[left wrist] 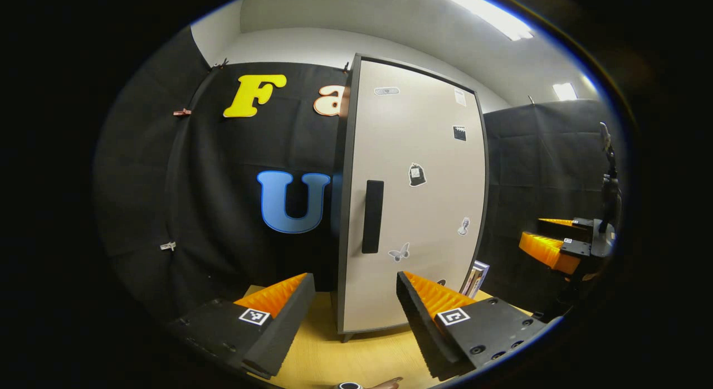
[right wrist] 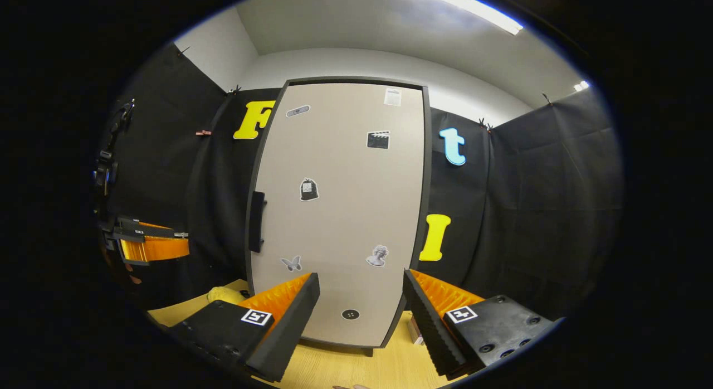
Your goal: Open the cabinet door with the right hand, grasp the bottle in the cabinet with the left hand and place it on the coaster, then close the cabinet door with the right hand.
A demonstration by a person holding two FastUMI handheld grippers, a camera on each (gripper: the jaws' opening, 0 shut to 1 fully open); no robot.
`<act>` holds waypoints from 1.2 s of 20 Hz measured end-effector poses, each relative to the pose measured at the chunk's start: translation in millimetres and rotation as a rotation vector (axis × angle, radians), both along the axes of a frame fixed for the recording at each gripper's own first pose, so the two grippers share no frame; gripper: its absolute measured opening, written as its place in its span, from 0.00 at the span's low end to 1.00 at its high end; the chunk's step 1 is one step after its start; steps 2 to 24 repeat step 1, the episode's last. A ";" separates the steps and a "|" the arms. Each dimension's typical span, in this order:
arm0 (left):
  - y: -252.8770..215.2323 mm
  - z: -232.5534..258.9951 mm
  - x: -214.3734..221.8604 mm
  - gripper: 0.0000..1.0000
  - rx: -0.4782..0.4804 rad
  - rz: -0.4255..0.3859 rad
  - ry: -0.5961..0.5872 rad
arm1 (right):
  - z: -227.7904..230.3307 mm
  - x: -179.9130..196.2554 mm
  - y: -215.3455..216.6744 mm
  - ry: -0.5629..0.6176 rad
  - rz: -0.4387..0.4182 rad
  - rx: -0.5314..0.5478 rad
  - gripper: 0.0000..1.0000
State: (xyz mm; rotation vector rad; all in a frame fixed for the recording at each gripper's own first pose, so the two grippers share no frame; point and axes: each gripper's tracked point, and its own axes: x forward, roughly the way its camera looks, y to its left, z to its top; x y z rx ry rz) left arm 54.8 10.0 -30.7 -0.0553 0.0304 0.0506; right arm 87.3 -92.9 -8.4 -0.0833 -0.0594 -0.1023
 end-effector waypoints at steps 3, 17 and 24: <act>2.4 0.3 -2.8 0.93 -0.001 0.008 -0.001 | -0.7 4.7 3.2 0.004 0.013 -0.001 0.97; 2.4 0.3 -2.8 0.93 -0.001 0.008 -0.001 | -0.7 4.7 3.2 0.004 0.013 -0.001 0.97; 2.4 0.3 -2.8 0.93 -0.001 0.008 -0.001 | -0.7 4.7 3.2 0.004 0.013 -0.001 0.97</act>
